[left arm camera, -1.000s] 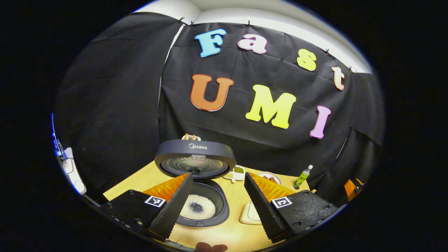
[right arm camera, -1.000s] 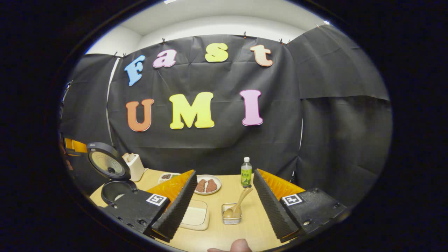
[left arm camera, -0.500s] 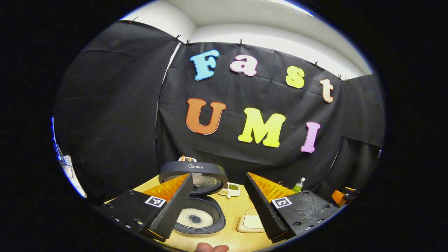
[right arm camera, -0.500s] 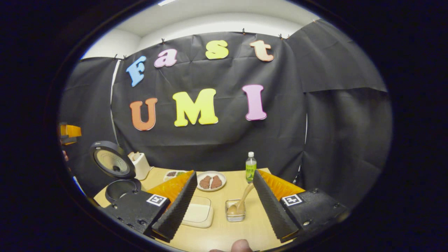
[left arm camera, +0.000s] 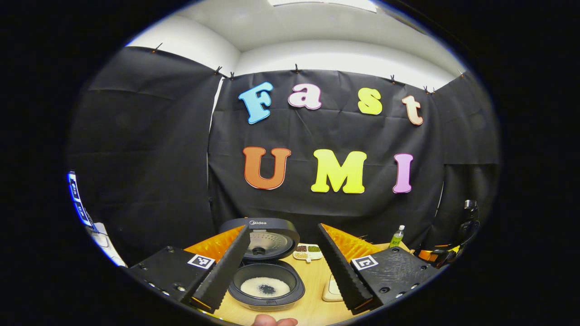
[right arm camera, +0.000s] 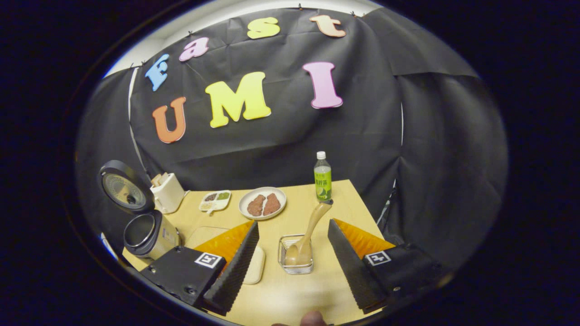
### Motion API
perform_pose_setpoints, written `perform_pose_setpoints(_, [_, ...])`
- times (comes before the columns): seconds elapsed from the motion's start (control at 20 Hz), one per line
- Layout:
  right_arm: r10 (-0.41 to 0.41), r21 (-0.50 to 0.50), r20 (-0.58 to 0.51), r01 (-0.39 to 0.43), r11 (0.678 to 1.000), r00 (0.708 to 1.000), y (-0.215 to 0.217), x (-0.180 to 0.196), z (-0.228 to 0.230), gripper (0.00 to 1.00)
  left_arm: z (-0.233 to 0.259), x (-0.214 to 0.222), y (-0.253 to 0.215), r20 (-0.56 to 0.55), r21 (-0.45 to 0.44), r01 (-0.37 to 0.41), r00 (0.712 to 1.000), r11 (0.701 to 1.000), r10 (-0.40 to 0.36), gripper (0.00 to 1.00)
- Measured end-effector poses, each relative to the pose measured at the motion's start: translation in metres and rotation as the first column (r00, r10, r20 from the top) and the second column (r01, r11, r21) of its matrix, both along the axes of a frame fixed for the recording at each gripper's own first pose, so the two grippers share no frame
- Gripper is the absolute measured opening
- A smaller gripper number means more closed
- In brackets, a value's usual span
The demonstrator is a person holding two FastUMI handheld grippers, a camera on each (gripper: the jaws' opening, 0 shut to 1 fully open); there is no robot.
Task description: Close the left gripper, press the button to open the rice cooker; take a wooden spoon from the chopstick holder with the right hand, scoop a spoonful of rice and pour it into the rice cooker, then put the wooden spoon back into the chopstick holder.
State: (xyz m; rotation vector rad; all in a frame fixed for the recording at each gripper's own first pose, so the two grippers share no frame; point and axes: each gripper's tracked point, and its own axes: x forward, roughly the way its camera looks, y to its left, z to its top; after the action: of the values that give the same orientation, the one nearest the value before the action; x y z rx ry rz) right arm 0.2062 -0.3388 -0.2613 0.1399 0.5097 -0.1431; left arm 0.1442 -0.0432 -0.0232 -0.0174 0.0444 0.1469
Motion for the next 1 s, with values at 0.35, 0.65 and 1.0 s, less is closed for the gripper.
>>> perform_pose_setpoints(0.35, [0.001,0.068,-0.067,0.003,0.998,0.998,-0.036,0.061,-0.076,0.92,-0.013,0.014,-0.027,-0.009,0.02,-0.024,1.0,1.0,0.024,0.94])
perform_pose_setpoints(0.65, [0.039,0.116,-0.129,-0.024,0.993,0.991,-0.044,0.093,-0.124,0.81,-0.025,0.026,-0.032,-0.052,0.011,-0.055,0.997,0.998,0.055,0.94])
perform_pose_setpoints(1.0, [0.065,0.225,-0.156,-0.028,0.974,0.986,-0.03,0.097,-0.135,0.24,-0.041,0.028,-0.019,-0.1,-0.026,-0.123,0.988,0.992,0.12,0.94])
